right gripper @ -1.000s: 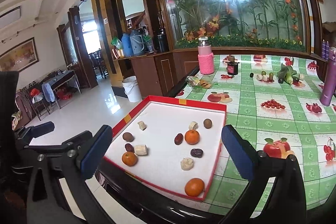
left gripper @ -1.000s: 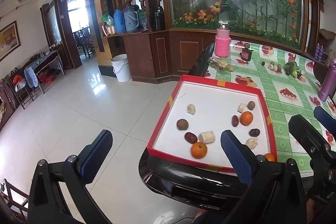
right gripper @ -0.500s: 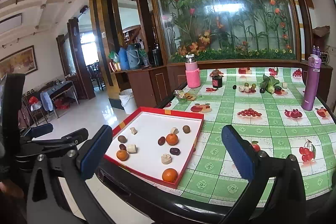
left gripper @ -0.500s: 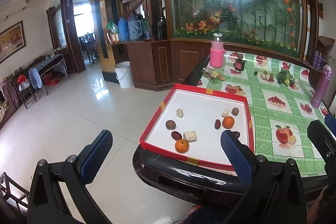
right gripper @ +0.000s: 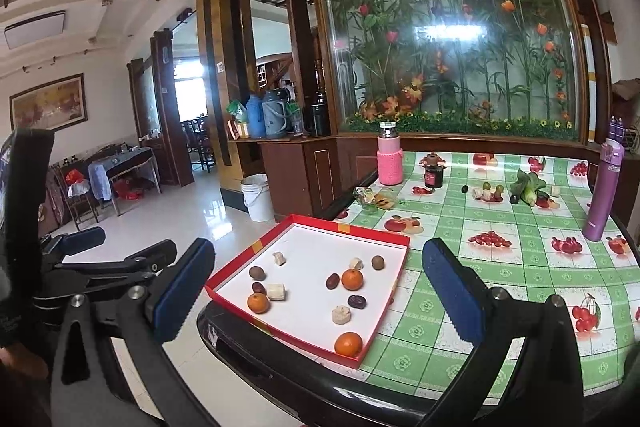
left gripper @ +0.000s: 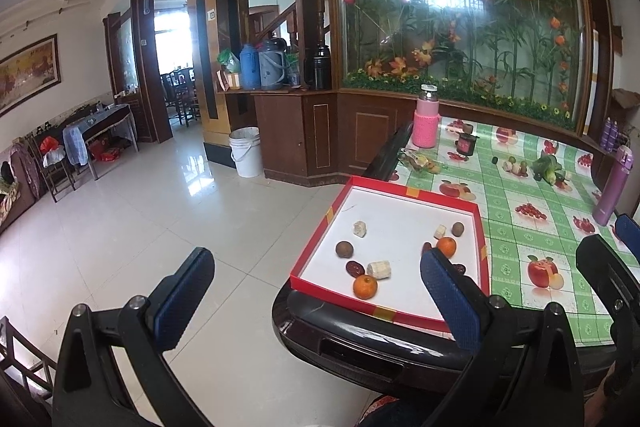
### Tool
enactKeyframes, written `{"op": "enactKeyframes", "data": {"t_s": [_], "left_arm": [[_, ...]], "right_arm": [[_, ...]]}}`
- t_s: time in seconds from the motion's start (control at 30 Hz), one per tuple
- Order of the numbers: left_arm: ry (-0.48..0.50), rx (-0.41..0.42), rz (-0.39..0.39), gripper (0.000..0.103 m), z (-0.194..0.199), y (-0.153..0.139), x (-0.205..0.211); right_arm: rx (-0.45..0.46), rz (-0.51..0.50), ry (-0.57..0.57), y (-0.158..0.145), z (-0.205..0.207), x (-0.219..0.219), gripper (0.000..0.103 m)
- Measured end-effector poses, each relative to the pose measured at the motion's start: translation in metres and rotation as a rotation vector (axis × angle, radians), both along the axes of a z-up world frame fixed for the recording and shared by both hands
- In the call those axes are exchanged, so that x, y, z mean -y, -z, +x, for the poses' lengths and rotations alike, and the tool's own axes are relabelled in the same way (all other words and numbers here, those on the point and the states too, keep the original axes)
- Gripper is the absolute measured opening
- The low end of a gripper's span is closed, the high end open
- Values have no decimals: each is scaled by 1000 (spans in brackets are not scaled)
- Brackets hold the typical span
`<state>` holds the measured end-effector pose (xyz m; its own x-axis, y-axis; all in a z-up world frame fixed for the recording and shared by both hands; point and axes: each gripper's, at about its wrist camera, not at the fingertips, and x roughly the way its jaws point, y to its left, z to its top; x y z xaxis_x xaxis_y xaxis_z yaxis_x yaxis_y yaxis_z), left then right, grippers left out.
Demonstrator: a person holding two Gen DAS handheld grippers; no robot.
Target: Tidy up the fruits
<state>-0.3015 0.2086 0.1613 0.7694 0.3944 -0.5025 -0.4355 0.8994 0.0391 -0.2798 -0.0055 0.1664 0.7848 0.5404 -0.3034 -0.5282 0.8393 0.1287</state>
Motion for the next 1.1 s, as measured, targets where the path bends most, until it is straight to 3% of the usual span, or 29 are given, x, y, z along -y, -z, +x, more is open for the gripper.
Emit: {"op": "enactKeyframes", "data": {"t_s": [0.6,1.1], "left_arm": [[-18,-79,-39,103,38,34,-62],[-23,-179,-60,103,79,55,-96]], "right_arm": [[-72,-99,-10,23,38,-71,103],[-177,-110,-15,48,93,-112,103]]}}
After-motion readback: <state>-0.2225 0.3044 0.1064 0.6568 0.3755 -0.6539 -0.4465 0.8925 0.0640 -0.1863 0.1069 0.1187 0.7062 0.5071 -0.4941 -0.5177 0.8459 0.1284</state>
